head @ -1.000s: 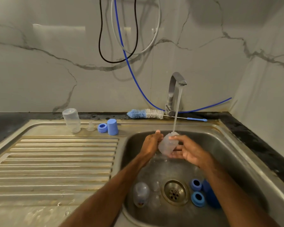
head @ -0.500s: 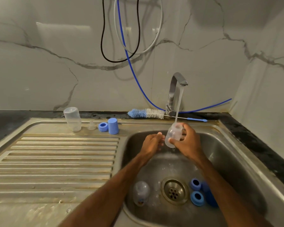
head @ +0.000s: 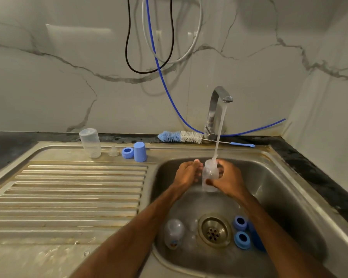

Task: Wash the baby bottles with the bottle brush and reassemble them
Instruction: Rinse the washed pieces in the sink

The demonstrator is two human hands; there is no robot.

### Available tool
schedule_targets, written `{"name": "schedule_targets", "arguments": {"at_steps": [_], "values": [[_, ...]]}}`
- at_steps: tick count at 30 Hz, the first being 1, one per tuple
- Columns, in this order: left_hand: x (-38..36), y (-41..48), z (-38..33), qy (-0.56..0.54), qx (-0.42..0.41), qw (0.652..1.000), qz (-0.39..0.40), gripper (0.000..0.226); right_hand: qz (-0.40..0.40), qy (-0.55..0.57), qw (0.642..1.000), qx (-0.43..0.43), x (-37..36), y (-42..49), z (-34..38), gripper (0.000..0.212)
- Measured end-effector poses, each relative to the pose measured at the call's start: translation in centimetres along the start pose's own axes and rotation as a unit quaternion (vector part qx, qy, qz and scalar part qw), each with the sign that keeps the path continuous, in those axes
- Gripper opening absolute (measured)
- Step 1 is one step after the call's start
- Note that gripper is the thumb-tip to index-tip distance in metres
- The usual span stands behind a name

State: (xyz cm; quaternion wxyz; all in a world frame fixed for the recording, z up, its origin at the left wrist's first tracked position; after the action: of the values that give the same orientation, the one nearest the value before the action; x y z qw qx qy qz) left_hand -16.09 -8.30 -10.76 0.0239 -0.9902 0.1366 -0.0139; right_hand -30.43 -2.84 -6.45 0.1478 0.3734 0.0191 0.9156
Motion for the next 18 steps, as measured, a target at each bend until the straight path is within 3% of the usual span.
{"name": "schedule_targets", "arguments": {"at_steps": [2, 4, 6, 9, 12, 14, 18], "values": [[0.0, 0.1, 0.0, -0.001, 0.000, 1.000, 0.003, 0.038, 0.009, 0.033, 0.999, -0.033, -0.2, 0.1, -0.8, 0.075], [0.2, 0.1, -0.1, 0.001, 0.001, 1.000, 0.006, 0.045, 0.036, 0.160, 0.981, -0.100, -0.1, 0.2, -1.3, 0.063], [0.1, 0.0, -0.4, -0.007, 0.009, 1.000, 0.011, 0.053, 0.108, 0.284, 0.936, -0.180, -0.4, -0.2, -1.7, 0.054], [-0.1, -0.2, -0.7, -0.043, 0.029, 0.999, -0.001, 0.056, 0.190, 0.384, 0.867, -0.254, -1.0, -0.7, -2.0, 0.053], [-0.3, 0.1, -0.7, -0.073, 0.054, 0.996, 0.005, 0.051, 0.224, 0.483, 0.784, -0.320, -1.3, -1.0, -2.1, 0.063], [-0.4, 0.1, -0.6, -0.088, 0.058, 0.994, 0.009, 0.051, 0.224, 0.528, 0.747, -0.336, -1.3, -0.8, -2.4, 0.067], [-0.3, 0.1, -0.6, -0.107, 0.053, 0.993, 0.000, 0.051, 0.212, 0.561, 0.733, -0.321, -0.9, -0.5, -2.2, 0.059]]}}
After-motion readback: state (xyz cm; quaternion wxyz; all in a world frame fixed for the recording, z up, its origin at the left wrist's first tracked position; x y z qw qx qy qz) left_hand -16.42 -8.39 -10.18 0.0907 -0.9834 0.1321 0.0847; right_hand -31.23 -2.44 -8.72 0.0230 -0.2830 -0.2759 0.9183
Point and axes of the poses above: each hand's wrist, its own y-axis towards the middle knuckle, its own x-axis out of the back of the hand, z = x × y, the point moved 5 cm from there along y, towards the middle knuckle, and after that the axes turned 3 degrees about -y, right-handed, at the moved point
